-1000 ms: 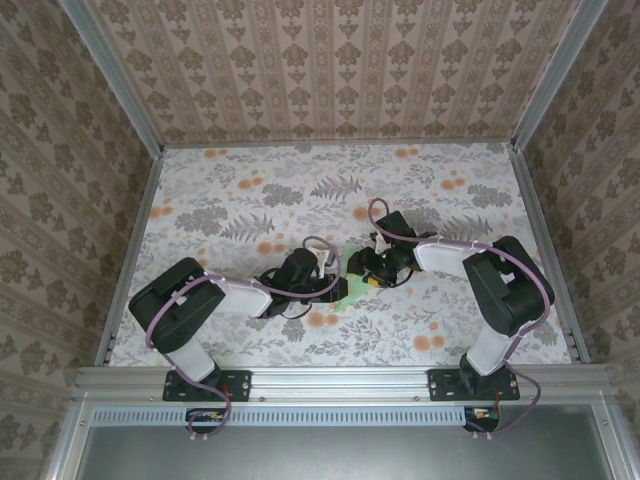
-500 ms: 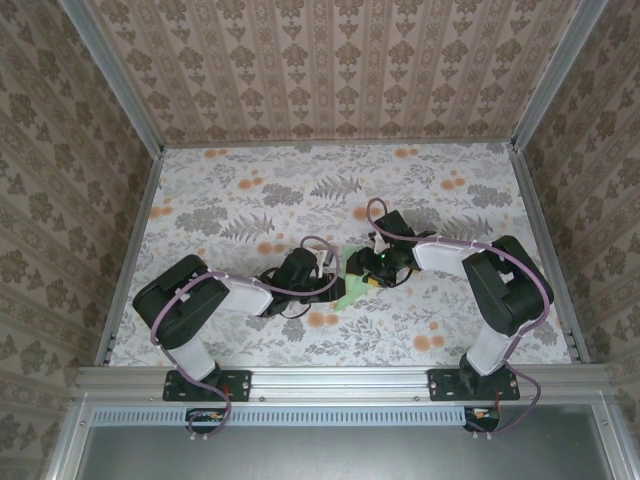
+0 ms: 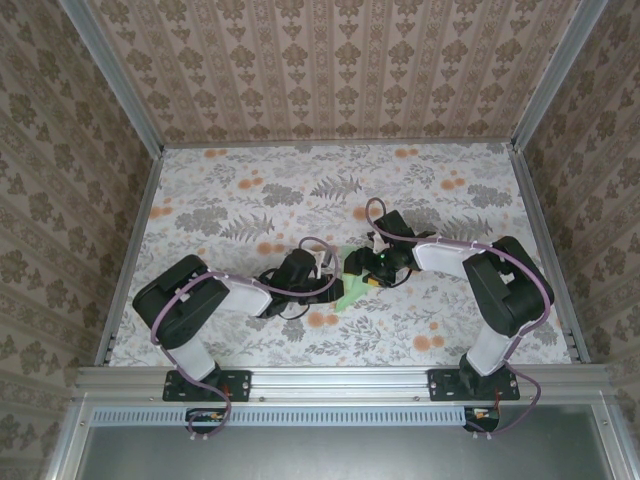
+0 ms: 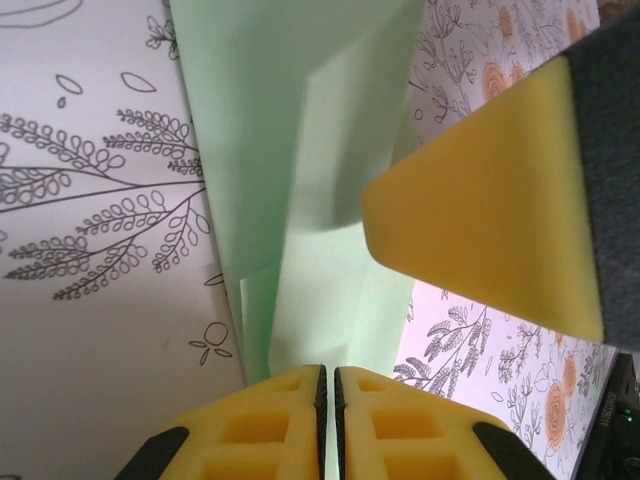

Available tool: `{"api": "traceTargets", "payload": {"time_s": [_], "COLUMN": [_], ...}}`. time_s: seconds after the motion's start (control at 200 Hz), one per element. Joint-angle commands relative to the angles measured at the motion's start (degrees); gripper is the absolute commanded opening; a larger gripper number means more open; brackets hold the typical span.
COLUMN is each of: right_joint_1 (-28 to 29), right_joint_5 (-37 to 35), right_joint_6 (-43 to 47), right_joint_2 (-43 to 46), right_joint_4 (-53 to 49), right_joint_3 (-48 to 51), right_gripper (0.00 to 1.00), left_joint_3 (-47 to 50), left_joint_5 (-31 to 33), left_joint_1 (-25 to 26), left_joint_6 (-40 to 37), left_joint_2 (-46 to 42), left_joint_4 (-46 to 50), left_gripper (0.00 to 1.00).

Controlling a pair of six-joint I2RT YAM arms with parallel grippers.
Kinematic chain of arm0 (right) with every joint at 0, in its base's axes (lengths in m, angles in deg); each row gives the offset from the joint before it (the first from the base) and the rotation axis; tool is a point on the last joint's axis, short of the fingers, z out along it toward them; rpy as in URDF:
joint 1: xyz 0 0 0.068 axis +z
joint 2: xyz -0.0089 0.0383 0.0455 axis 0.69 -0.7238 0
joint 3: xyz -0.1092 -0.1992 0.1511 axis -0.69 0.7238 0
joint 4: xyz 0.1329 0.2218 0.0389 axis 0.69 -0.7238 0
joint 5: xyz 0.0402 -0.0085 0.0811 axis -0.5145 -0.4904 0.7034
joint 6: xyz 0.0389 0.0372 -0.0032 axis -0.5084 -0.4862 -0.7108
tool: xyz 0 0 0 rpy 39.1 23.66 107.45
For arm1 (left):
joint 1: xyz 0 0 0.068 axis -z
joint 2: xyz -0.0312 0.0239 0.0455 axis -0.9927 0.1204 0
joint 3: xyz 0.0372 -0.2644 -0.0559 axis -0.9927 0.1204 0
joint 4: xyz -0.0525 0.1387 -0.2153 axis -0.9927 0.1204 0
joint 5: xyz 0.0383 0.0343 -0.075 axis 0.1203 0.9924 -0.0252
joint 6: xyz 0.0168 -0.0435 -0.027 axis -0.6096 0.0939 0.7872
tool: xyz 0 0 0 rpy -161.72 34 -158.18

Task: Fold a paper plane with a square sheet of paper (pick it up from the middle)
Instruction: Fourth fold the wing at the center of the table.

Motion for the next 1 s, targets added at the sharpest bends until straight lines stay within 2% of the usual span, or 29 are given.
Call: {"api": "traceTargets", "payload": {"time_s": [0.0, 0.285, 0.455, 0.69, 0.995], "right_joint_1": [0.2, 0.2, 0.2, 0.2, 0.2], "right_joint_5": [-5.4, -9.6, -11.8, -12.9, -12.8], "right_joint_6": [2.0, 0.9, 0.4, 0.1, 0.5], "right_joint_2": [-1.8, -4.2, -6.6, -8.5, -10.0], "right_joint_4": [-3.0, -8.6, -11.6, -13.0, -13.6], "right_joint_3": [3.1, 0.9, -0.1, -0.7, -1.0], "right_gripper": [0.67, 0.57, 0.5, 0.49, 0.49], "left_joint_3": [0.7, 0.4, 1.1, 2.1, 0.3], "left_joint_5": [0.5, -0.3, -0.7, 1.3, -1.5], "left_joint_1": [-0.4, -0.5, -0.8, -1.1, -0.9], "left_joint_6": [0.9, 0.6, 0.8, 0.6, 1.4], "left_joint_2": [0.3, -0.1, -2.3, -7.5, -3.0], "left_joint_4": [-0.5, -0.9, -2.8, -3.2, -5.7], "left_gripper": [0.13, 0.13, 0.18, 0.21, 0.18]}}
